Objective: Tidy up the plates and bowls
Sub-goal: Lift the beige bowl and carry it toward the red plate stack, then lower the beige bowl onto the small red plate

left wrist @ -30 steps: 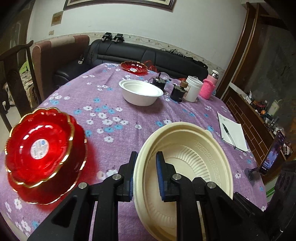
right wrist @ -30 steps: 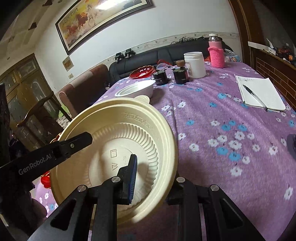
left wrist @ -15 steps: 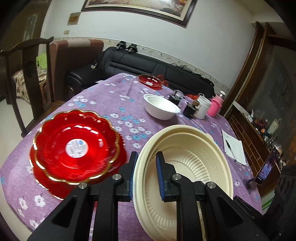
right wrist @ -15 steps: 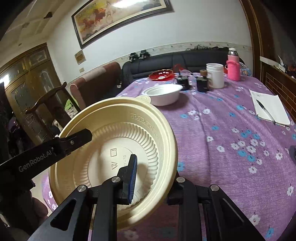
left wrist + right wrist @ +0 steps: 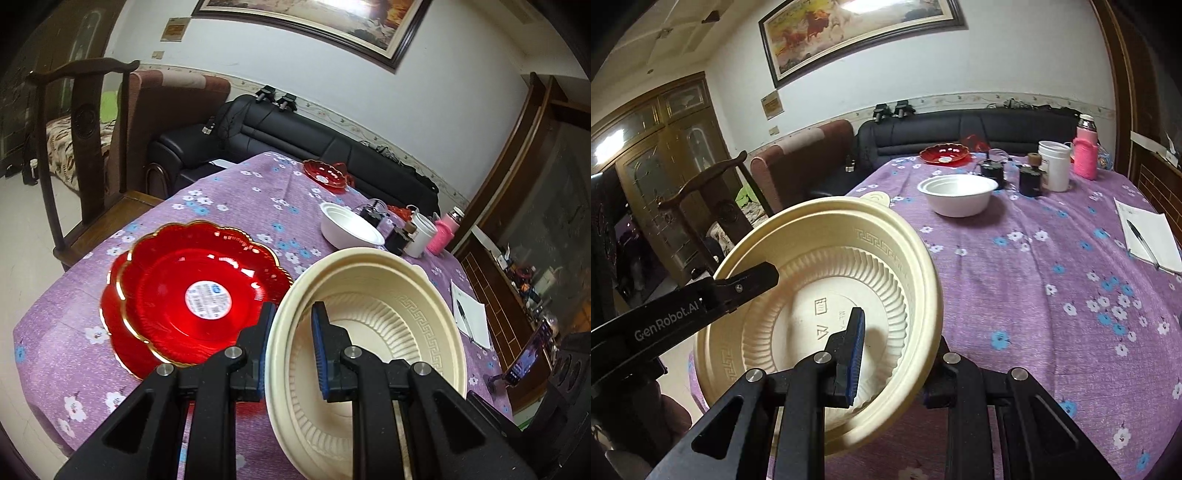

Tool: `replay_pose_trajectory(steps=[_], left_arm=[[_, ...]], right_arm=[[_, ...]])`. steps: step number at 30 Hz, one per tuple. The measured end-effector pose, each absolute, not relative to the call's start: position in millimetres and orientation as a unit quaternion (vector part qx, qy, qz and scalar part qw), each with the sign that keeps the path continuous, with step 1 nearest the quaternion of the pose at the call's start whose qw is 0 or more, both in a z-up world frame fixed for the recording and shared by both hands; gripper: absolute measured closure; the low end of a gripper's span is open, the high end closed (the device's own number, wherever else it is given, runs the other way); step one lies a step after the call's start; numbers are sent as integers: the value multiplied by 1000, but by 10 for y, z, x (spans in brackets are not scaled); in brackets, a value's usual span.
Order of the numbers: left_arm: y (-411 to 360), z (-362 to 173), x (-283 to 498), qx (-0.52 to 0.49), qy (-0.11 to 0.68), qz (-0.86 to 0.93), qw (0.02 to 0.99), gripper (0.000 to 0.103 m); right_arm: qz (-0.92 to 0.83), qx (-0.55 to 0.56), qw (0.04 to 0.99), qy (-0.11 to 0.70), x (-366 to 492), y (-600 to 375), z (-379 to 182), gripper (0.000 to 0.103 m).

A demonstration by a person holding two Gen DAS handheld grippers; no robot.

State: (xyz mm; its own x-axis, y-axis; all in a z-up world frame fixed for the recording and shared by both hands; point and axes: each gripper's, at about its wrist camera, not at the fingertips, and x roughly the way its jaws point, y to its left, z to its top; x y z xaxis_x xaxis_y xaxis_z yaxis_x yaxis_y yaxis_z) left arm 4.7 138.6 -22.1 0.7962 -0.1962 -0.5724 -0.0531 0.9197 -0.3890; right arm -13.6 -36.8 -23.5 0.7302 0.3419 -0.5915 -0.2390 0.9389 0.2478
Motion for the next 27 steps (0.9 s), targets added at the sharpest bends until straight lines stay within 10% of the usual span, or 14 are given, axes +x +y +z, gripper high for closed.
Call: replay_pose_trajectory(steps=[27], left_arm=[[2215, -278, 588, -184, 335, 81, 921, 79]], right_arm=[[224, 15, 900, 372, 649, 637, -255, 76]])
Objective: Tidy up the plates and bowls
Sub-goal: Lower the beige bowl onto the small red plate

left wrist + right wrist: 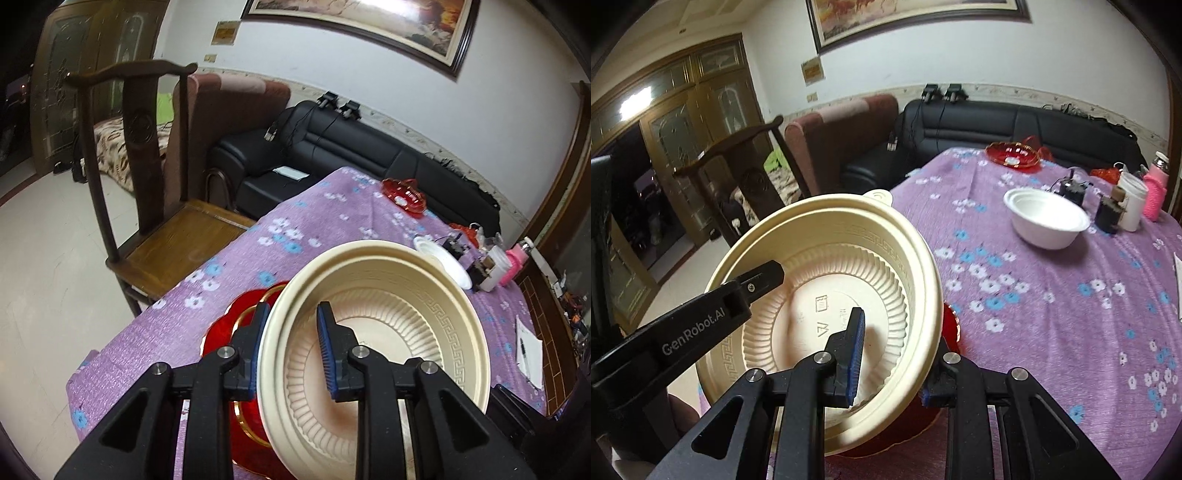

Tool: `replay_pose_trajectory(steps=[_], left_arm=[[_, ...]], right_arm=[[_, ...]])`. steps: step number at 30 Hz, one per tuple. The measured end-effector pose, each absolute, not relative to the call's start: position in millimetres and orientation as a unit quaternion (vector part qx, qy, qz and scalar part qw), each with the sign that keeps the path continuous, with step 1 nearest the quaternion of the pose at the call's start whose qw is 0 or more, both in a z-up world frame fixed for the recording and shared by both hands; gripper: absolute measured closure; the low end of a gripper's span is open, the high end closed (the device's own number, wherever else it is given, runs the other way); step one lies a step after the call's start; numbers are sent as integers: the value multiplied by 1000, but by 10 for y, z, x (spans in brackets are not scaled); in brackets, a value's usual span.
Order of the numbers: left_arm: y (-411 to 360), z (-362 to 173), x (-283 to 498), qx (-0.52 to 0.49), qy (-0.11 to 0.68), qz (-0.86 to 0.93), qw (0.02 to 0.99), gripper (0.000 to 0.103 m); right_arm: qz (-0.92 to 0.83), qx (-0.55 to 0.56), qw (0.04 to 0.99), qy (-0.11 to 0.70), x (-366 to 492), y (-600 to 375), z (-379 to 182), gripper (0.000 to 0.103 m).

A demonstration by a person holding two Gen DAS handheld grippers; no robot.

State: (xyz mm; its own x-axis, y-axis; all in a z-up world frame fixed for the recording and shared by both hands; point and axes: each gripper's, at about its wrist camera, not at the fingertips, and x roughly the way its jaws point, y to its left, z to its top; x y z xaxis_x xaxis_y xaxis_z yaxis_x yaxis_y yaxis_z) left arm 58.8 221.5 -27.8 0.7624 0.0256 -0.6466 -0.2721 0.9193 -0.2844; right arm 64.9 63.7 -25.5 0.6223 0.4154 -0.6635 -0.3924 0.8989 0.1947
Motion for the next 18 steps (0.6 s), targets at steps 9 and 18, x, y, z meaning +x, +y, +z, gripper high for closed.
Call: replay_pose_trajectory(steps=[9, 18], left_arm=[[2317, -428, 665, -187, 357, 92, 910, 79], [2363, -468, 620, -197, 360, 97, 907, 53]], right_arm=[[227, 9, 888, 399, 742, 742, -459, 76], [220, 12, 890, 399, 734, 767, -483, 50]])
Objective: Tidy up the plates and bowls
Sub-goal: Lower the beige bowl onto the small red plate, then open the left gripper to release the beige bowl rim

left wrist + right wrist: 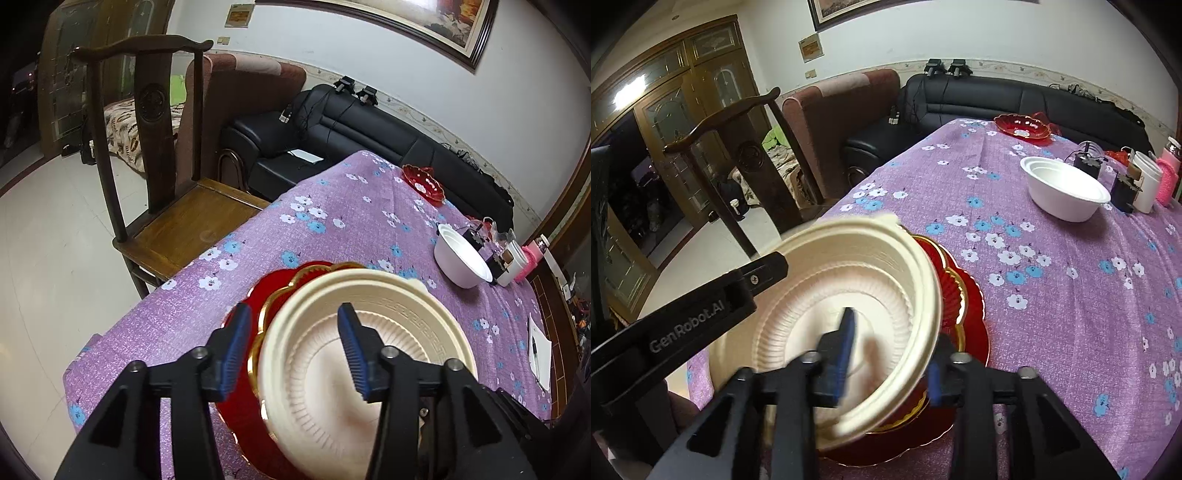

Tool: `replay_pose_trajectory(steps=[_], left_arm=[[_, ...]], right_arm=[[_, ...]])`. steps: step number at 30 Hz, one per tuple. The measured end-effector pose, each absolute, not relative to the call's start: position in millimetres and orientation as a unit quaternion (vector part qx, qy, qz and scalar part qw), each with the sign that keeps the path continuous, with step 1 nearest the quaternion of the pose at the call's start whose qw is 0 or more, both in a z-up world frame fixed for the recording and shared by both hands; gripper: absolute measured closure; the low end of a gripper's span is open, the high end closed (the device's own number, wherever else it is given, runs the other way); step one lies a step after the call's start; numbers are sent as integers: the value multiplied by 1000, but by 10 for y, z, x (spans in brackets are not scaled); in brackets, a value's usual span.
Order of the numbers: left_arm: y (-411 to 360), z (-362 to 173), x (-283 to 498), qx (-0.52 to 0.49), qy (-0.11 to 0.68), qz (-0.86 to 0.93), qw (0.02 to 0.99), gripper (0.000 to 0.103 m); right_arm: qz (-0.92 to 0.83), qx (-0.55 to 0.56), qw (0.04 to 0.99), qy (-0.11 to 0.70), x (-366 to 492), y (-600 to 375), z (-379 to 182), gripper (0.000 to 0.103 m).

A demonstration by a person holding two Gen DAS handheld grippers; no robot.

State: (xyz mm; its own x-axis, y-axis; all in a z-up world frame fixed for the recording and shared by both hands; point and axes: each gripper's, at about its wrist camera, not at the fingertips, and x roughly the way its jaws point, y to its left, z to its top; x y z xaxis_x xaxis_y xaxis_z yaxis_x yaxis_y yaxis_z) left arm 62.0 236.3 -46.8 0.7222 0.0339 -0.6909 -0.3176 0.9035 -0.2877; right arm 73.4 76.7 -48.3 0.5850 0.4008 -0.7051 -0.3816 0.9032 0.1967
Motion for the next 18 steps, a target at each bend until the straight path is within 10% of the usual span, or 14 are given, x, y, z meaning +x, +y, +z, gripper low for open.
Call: replay_pose_trajectory(steps=[18], left_arm=[[2338, -291, 320, -207, 323, 113, 917, 26]], right_arm=[[175, -41, 937, 300, 389, 672, -201, 28]])
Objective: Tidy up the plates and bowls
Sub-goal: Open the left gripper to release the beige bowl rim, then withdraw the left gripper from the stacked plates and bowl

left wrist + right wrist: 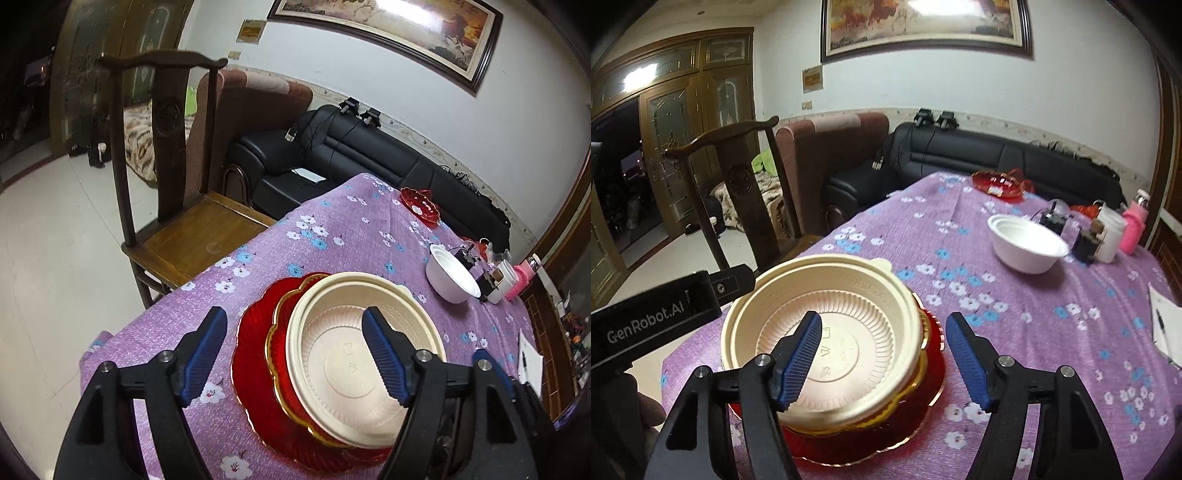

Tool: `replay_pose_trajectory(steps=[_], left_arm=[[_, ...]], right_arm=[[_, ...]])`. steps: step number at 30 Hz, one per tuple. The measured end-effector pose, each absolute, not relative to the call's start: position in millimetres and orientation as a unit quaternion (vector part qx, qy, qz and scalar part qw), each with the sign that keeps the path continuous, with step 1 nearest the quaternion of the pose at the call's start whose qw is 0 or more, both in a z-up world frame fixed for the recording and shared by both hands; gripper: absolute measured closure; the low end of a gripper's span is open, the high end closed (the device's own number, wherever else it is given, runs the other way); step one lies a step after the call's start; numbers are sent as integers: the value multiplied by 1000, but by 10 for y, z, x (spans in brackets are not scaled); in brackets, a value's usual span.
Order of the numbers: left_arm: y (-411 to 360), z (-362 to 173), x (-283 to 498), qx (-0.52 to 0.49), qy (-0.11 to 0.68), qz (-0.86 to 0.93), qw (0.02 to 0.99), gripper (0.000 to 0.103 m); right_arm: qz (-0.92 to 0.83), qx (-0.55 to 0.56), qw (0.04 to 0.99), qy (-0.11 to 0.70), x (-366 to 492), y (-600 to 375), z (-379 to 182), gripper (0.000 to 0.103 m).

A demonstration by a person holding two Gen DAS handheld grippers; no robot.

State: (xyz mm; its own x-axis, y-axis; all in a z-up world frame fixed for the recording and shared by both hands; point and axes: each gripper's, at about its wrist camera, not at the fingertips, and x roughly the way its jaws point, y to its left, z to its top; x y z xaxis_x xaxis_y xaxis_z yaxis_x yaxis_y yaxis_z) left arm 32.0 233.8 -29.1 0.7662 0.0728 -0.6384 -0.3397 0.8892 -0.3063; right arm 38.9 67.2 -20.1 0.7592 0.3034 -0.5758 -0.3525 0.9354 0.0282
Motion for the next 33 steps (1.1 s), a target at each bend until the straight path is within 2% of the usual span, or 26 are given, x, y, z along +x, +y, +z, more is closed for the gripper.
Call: replay_pose_trajectory(steps=[2, 8, 20, 33], left_arm=[[2271, -249, 263, -192, 314, 121, 922, 20], [1992, -124, 141, -130, 286, 157, 936, 14], [1416, -46, 93, -48, 285, 138, 947, 13], [971, 55, -11, -12, 277, 123, 953, 10]], right_arm=[[169, -34, 942, 290, 321, 570, -175, 26], [150, 15, 945, 291, 244, 214, -171, 21], [128, 55, 946, 292, 137, -269, -191, 21], [114, 90, 946, 289, 3, -660, -193, 20]])
